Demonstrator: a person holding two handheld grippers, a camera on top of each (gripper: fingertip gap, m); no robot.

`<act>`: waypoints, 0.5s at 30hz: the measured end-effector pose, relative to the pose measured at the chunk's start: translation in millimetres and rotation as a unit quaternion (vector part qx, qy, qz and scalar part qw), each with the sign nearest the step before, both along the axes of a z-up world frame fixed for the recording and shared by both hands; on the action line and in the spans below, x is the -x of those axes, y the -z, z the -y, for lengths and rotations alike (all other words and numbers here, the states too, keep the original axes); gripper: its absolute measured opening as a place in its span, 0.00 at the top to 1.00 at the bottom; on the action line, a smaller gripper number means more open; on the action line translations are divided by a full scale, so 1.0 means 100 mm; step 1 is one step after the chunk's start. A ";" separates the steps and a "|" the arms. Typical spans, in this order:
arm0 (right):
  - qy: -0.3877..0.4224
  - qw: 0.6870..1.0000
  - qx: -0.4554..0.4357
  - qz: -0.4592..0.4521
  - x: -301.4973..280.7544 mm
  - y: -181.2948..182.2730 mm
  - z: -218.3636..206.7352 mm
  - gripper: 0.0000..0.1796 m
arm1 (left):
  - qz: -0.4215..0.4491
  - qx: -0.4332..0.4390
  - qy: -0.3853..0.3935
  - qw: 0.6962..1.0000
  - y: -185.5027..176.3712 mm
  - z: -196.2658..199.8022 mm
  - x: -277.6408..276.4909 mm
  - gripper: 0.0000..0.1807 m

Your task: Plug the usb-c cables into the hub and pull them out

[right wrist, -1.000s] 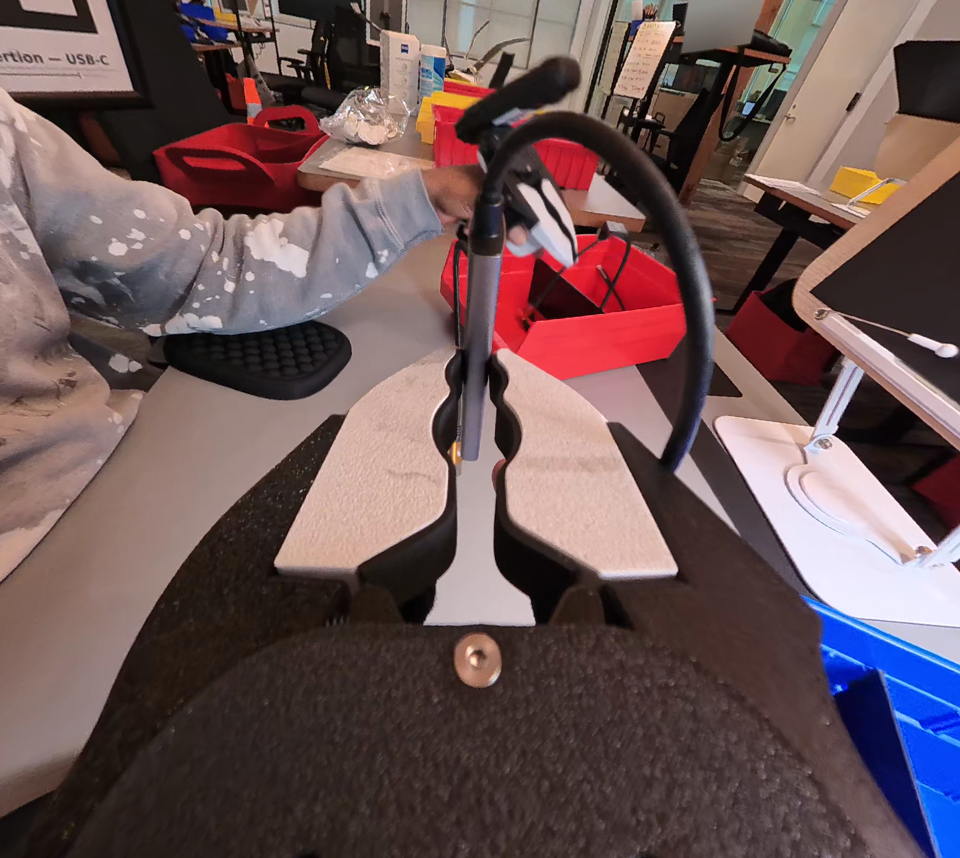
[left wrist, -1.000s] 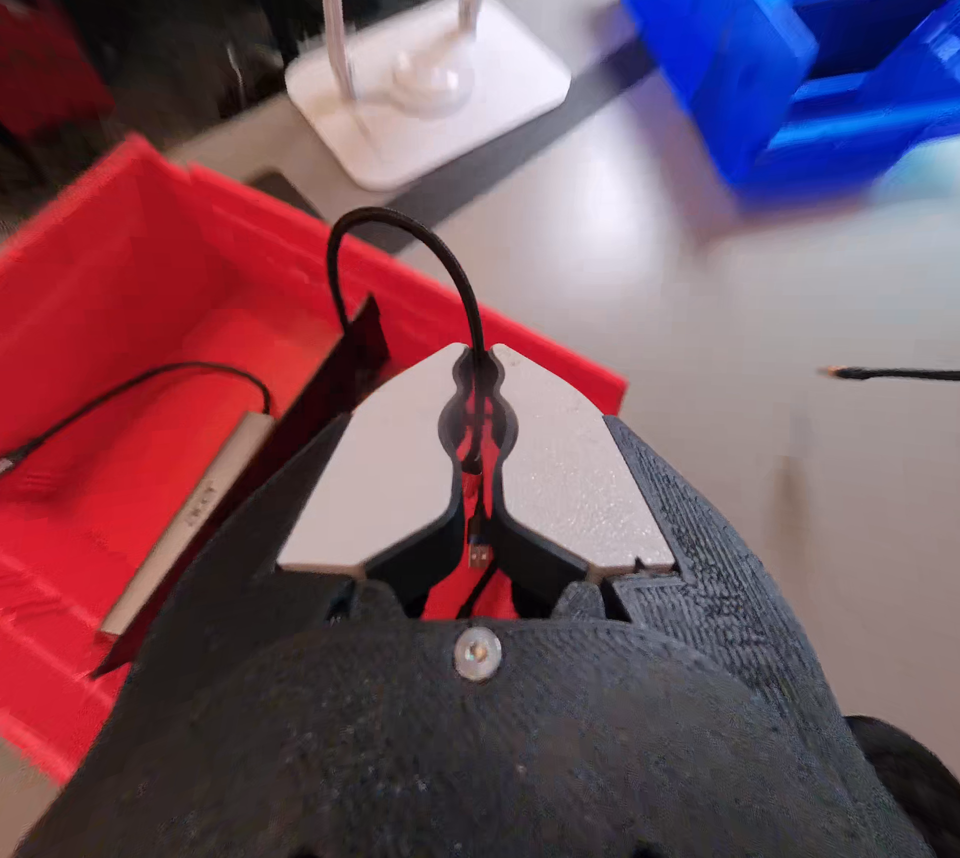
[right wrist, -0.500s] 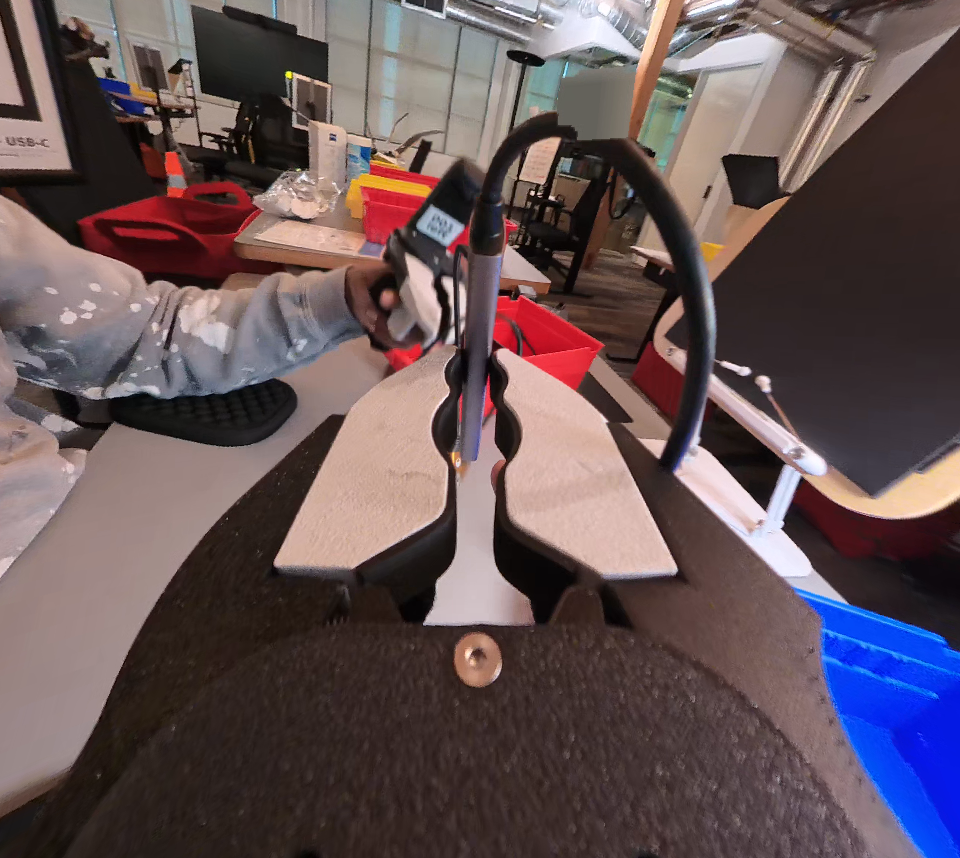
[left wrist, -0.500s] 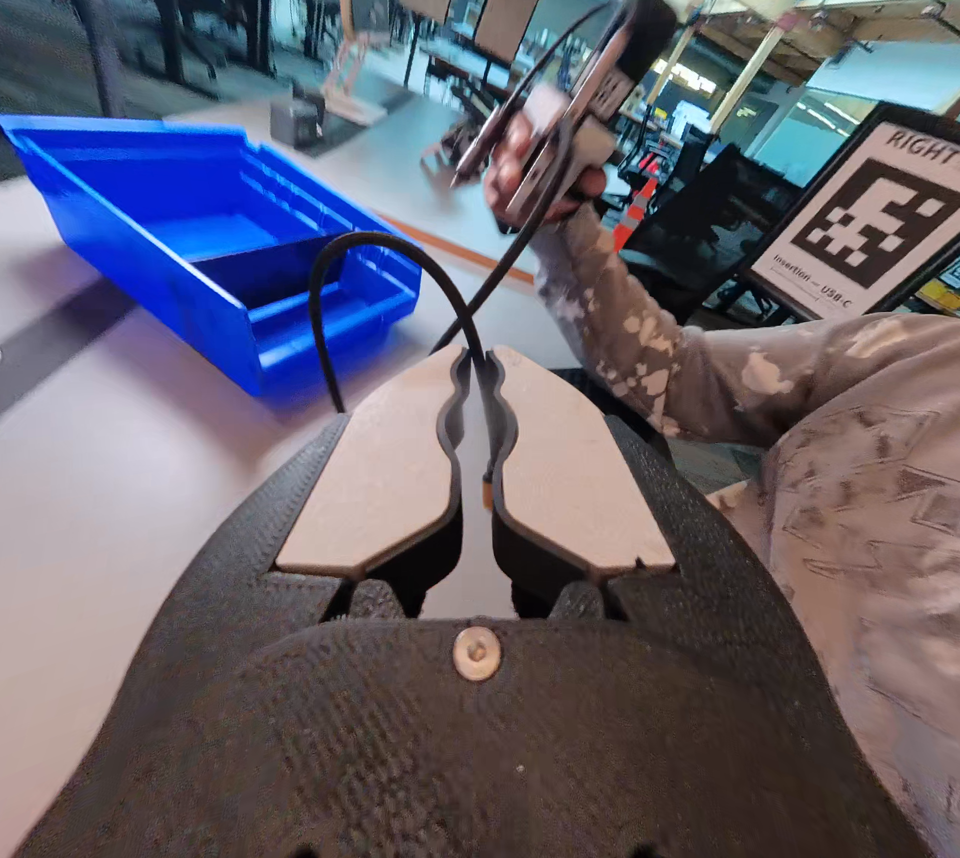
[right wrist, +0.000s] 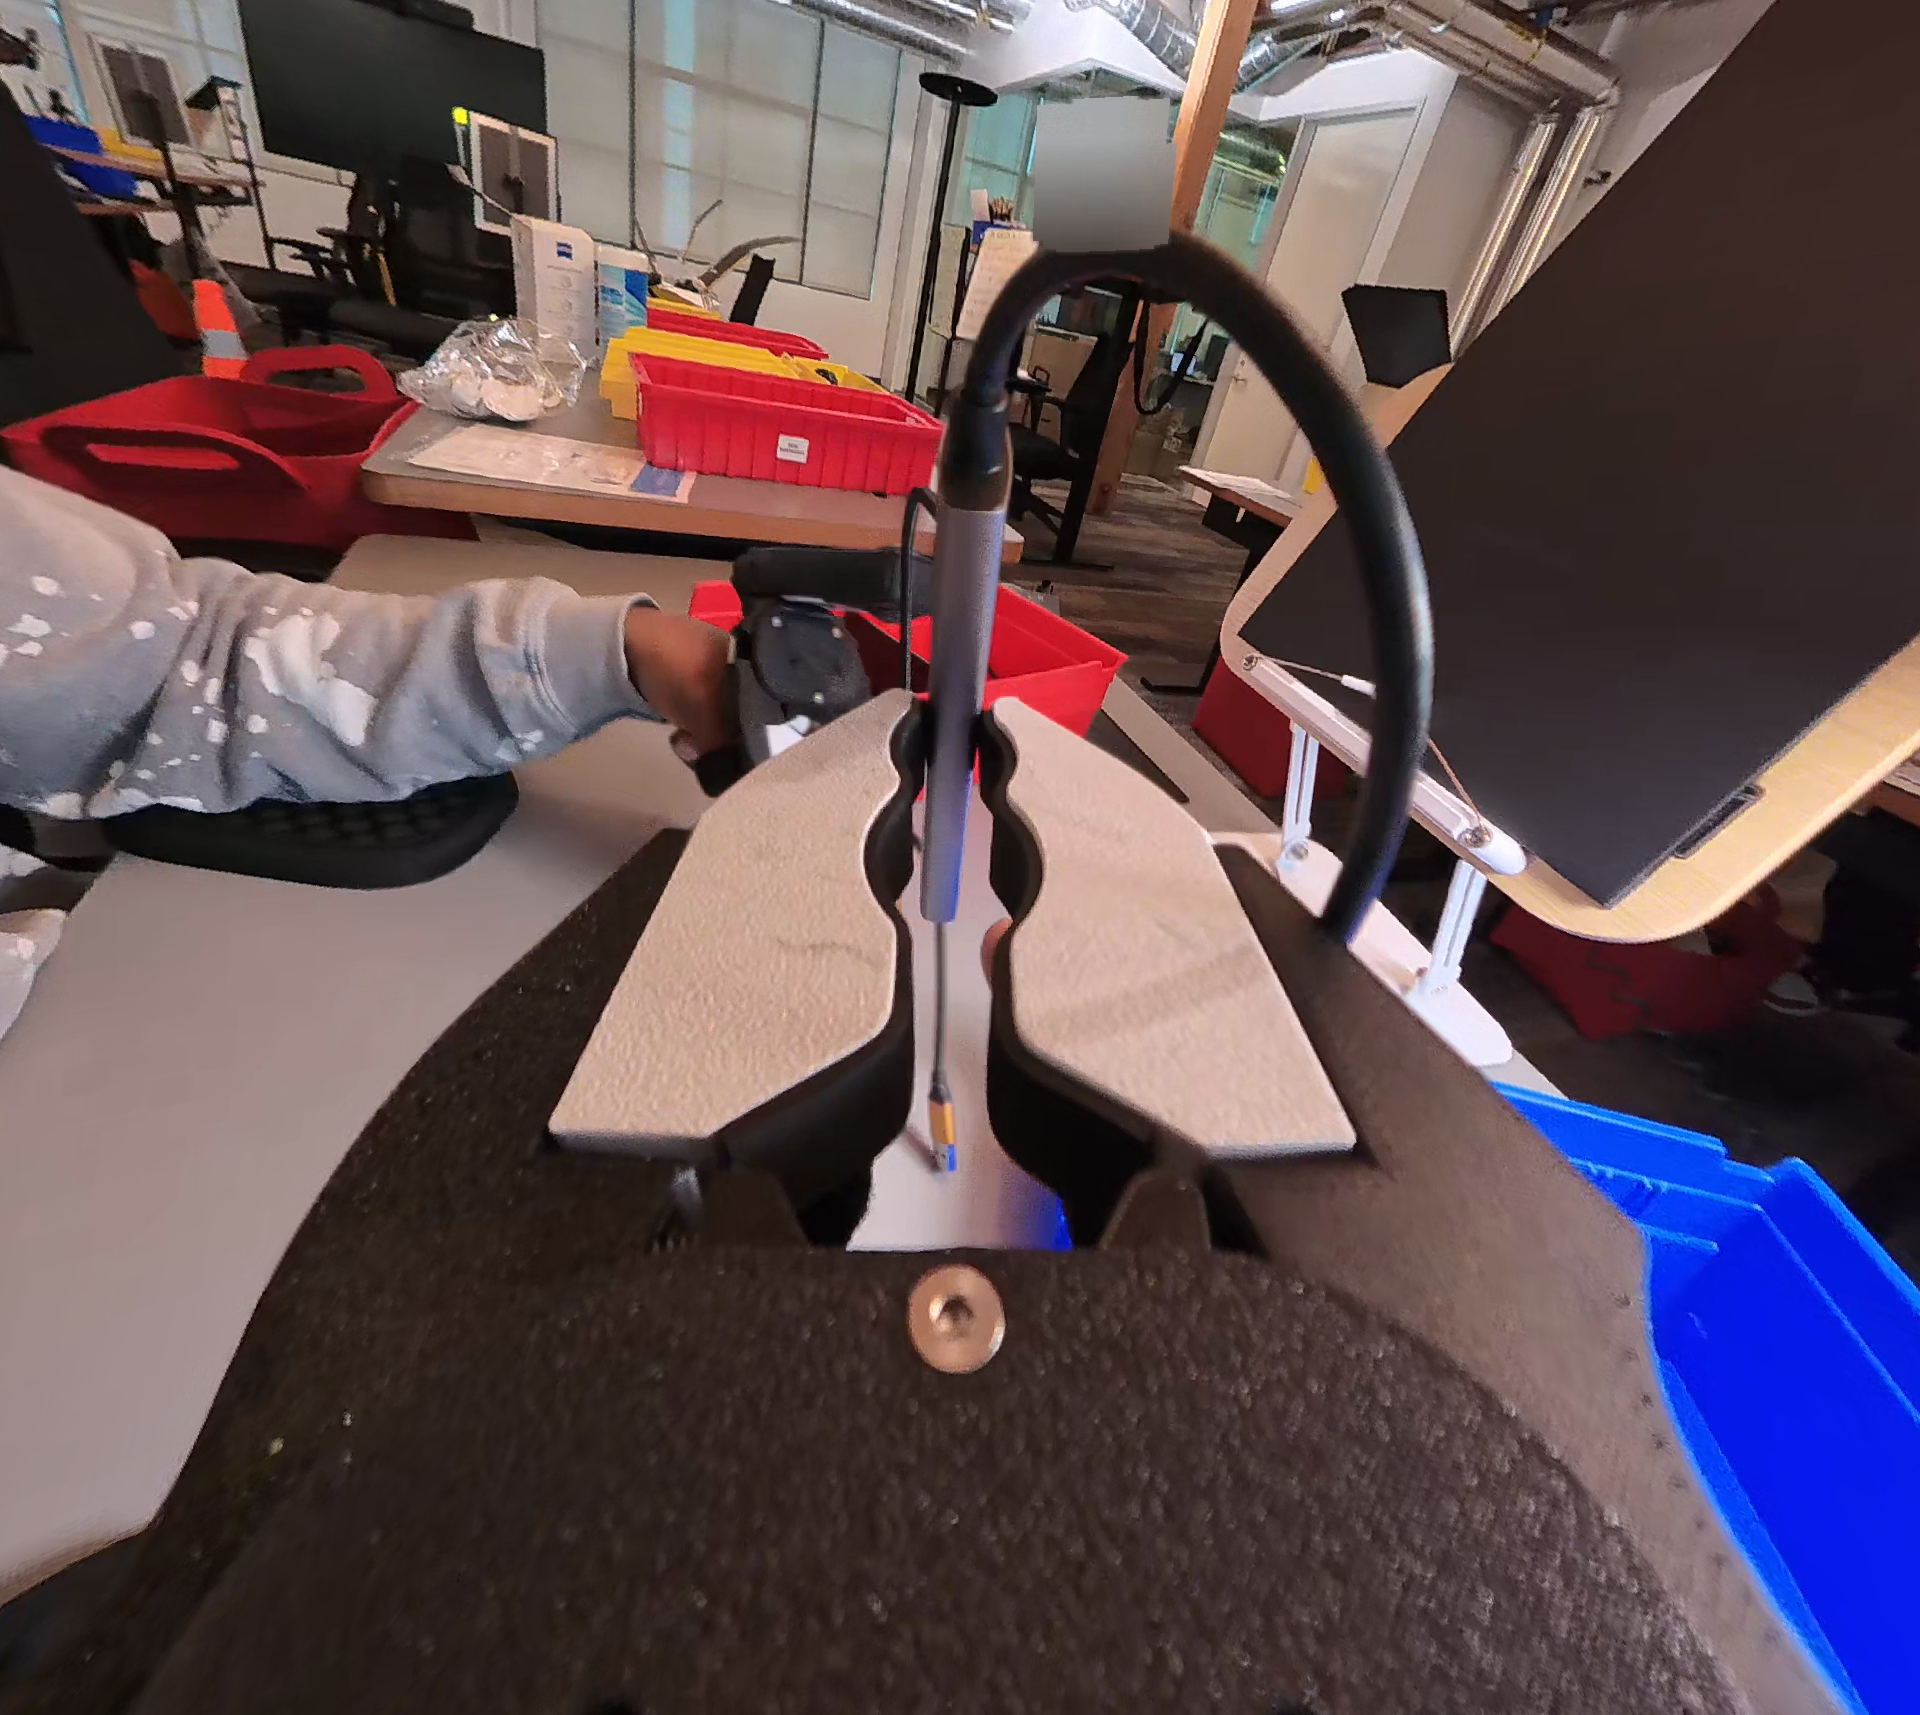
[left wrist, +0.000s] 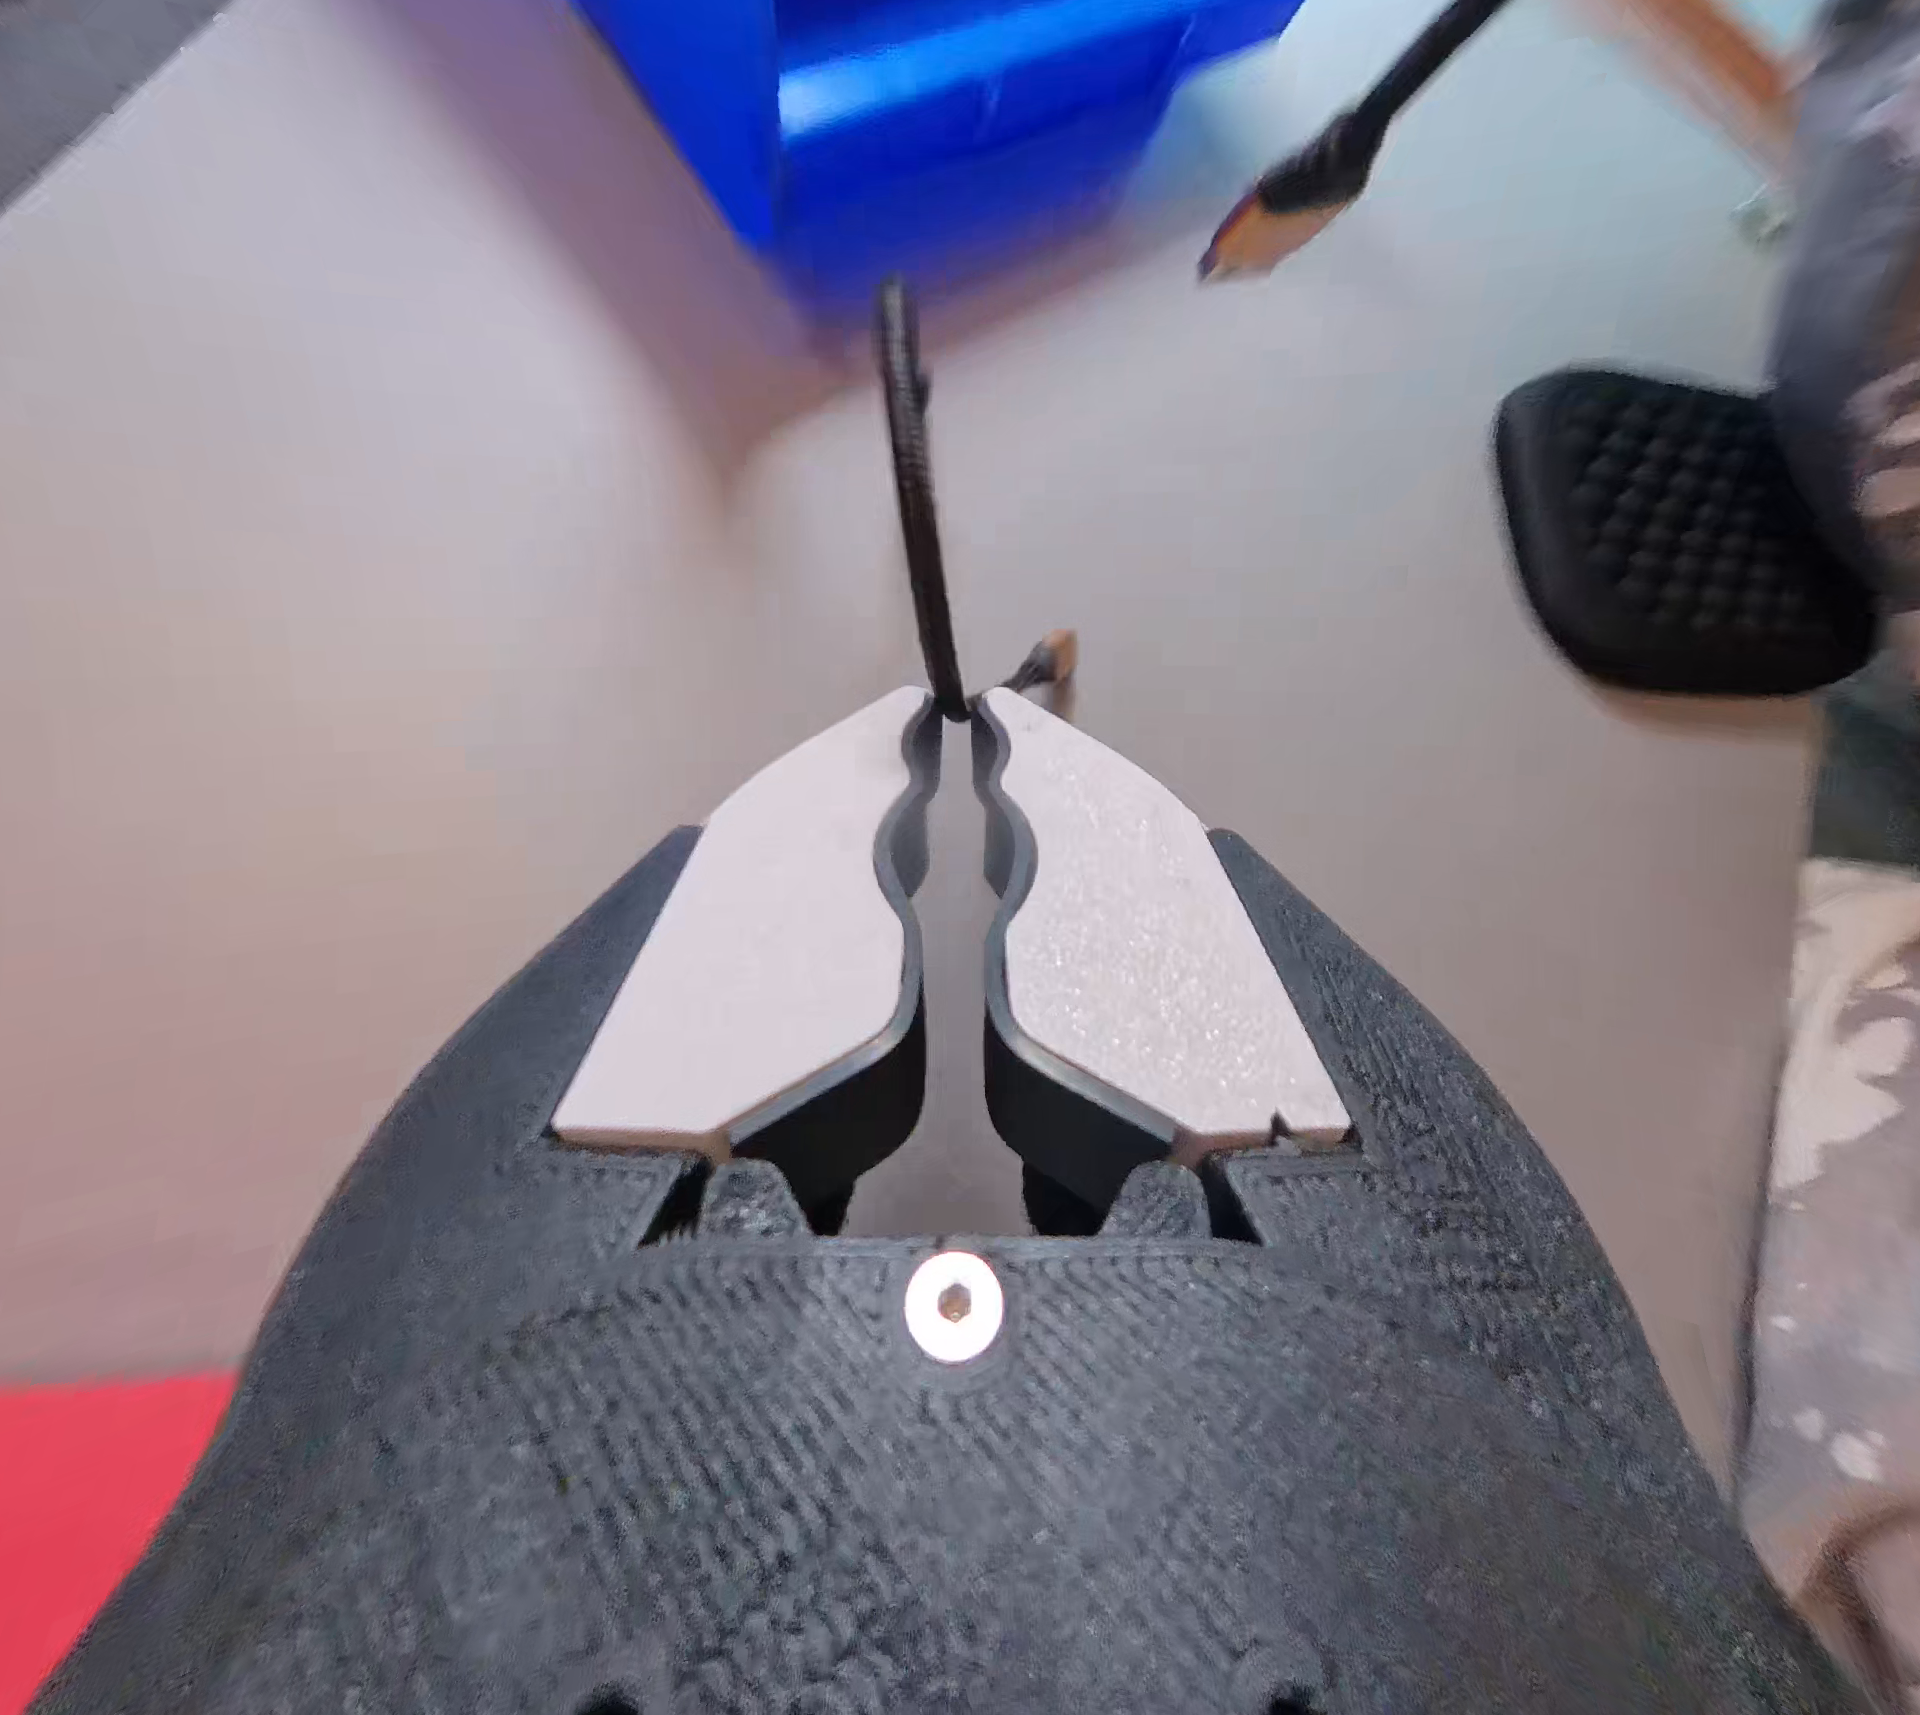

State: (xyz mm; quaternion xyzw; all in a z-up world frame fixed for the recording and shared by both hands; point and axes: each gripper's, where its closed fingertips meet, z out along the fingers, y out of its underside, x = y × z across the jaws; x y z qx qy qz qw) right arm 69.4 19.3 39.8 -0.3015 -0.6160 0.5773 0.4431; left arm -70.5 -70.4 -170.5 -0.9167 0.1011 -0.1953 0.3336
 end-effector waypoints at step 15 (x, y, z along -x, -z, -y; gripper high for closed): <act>0.014 0.999 0.019 -0.021 -0.09 -0.10 -0.12 0.95 | -0.217 -0.017 0.157 0.963 0.51 0.40 -0.52 0.87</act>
